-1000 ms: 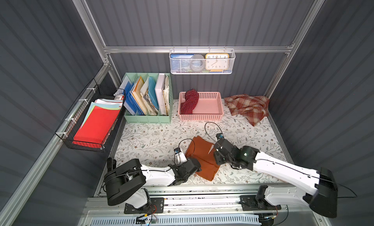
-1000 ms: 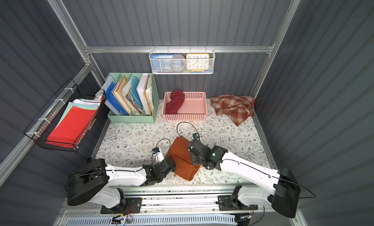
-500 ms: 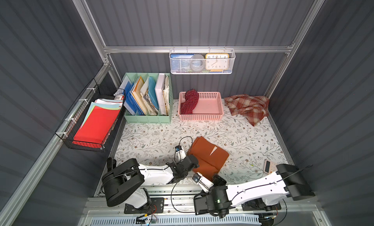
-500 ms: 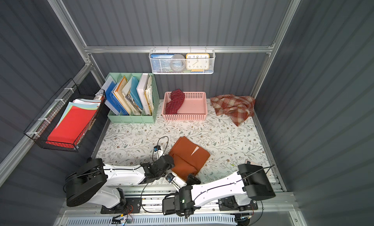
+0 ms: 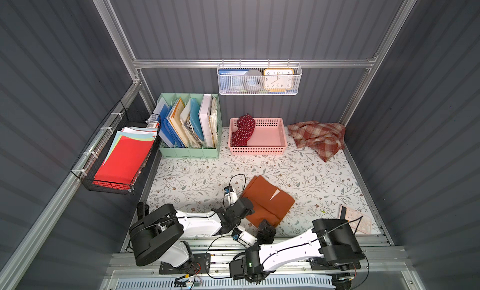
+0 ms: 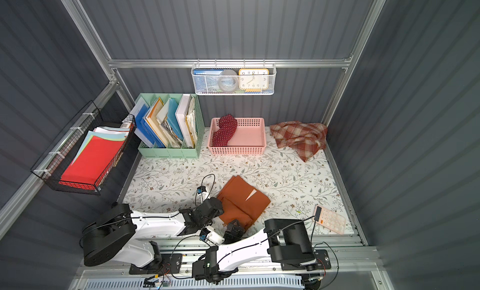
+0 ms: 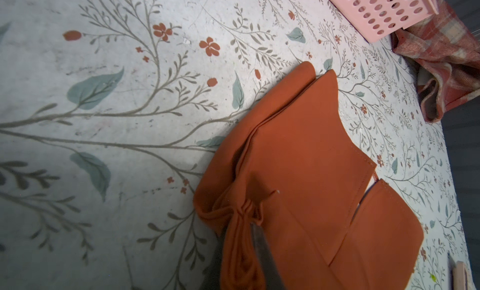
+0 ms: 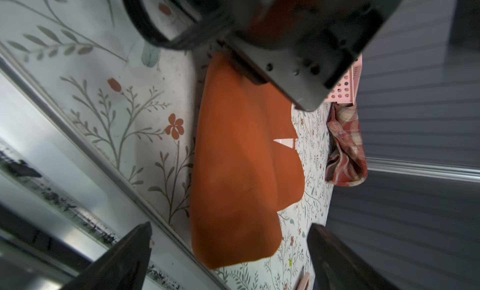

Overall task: Roll up the skirts
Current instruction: Roll the skirt at the center of the board.

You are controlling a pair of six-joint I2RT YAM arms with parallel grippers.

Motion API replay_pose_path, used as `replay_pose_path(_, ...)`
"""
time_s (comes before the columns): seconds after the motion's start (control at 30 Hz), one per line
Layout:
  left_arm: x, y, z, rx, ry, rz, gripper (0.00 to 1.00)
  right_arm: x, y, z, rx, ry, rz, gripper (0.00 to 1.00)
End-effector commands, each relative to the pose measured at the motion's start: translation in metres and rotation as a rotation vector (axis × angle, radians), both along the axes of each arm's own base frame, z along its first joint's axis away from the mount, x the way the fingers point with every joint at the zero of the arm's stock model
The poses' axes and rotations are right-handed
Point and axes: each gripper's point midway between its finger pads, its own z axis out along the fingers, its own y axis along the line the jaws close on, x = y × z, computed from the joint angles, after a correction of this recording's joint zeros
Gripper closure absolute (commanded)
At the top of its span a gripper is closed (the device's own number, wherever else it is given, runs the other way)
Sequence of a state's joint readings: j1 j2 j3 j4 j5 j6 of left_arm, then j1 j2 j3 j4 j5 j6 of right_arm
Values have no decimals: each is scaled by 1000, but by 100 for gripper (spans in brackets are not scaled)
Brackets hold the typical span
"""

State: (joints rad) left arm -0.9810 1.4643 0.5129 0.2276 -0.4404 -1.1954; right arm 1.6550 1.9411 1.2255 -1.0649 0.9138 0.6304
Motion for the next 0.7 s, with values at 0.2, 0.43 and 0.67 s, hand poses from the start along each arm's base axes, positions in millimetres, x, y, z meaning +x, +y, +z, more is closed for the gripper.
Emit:
replay_pose_path(0.2, -3, -7, 7, -22, 3, -27, 100, 32, -7, -10, -82, -89, -118, 1)
replay_pose_path(0.43, -6, -5, 4, -28, 19, -15, 100, 59, -25, -16, -74, -132, -240, 1)
replay_pose_path(0.67, -6, -7, 2, -30, 31, -15, 100, 65, -23, -19, -65, -155, -277, 12)
